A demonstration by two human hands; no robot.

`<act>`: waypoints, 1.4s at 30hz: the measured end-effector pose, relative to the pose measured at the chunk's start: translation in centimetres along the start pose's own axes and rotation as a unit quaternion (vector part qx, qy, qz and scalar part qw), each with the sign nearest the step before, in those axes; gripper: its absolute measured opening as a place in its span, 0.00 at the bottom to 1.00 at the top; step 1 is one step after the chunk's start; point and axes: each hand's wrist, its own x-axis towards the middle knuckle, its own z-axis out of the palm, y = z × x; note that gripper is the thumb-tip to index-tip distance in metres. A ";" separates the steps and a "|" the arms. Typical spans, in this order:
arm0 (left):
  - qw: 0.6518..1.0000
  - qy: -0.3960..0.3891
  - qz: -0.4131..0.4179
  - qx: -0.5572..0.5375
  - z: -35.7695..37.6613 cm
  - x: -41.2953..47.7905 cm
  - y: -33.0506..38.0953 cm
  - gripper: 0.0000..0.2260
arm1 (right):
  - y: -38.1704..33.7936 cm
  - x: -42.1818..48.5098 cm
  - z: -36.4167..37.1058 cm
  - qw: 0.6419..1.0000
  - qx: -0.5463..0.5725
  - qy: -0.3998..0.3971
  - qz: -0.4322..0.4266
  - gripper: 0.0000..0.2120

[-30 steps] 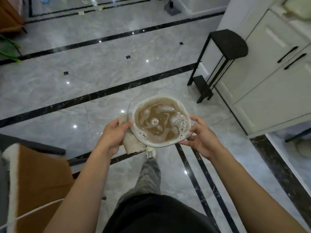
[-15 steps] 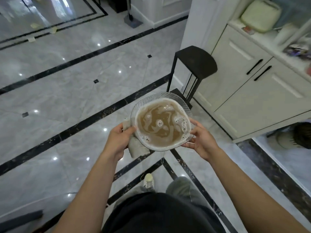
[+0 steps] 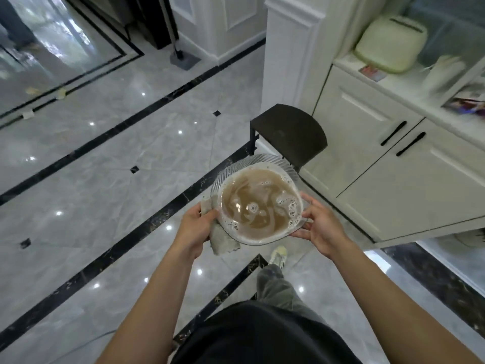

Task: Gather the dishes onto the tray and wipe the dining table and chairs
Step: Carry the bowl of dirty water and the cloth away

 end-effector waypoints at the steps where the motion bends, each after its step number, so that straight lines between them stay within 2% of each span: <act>1: 1.000 0.003 0.000 0.004 1.1 1.3 0.7 0.10 | -1.2 1.4 -0.4 1.000 0.001 0.003 0.003 0.27; 9: 0.999 -0.012 -0.005 0.030 7.5 10.7 5.4 0.08 | -6.8 10.4 -3.0 0.999 0.009 0.035 0.008 0.29; 16: 0.997 -0.038 -0.011 0.069 11.8 19.7 9.5 0.07 | -10.6 16.9 -4.1 0.997 0.046 0.066 0.007 0.27; 22: 0.991 -0.085 -0.004 0.102 14.4 26.8 12.9 0.08 | -12.7 21.6 -4.2 0.991 0.087 0.101 0.003 0.25; 33: 0.969 -0.176 0.009 0.176 17.9 37.9 17.1 0.10 | -12.7 28.4 -3.6 0.968 0.183 0.168 0.004 0.25; 42: 0.958 -0.203 -0.027 0.203 19.5 43.6 18.5 0.10 | -12.2 32.0 -2.2 0.957 0.208 0.202 0.020 0.26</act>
